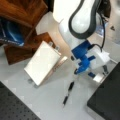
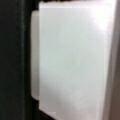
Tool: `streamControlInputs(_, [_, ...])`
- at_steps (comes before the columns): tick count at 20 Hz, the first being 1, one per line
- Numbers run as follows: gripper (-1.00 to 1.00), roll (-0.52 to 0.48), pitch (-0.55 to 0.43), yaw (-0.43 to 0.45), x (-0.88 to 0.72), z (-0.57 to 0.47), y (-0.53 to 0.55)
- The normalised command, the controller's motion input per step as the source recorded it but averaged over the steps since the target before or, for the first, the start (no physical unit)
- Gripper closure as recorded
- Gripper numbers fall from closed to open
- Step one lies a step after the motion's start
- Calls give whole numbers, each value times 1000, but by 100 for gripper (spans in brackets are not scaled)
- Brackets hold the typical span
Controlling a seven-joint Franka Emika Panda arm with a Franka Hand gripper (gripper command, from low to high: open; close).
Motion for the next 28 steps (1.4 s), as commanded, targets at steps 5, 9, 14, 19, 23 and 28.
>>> streamControlInputs(5, [100, 147, -22, -75, 60, -29, 30])
streamControlInputs(9, [100, 134, 2, -89, 90, -8, 47])
streamControlInputs(14, [100, 110, 27, -94, 164, 1, 41])
streamControlInputs(19, [100, 38, 77, -115, 246, -50, 14])
streamControlInputs(23, [100, -93, 161, -73, 386, 51, 55])
streamControlInputs(28, [100, -259, 188, 82, 449, 266, 106])
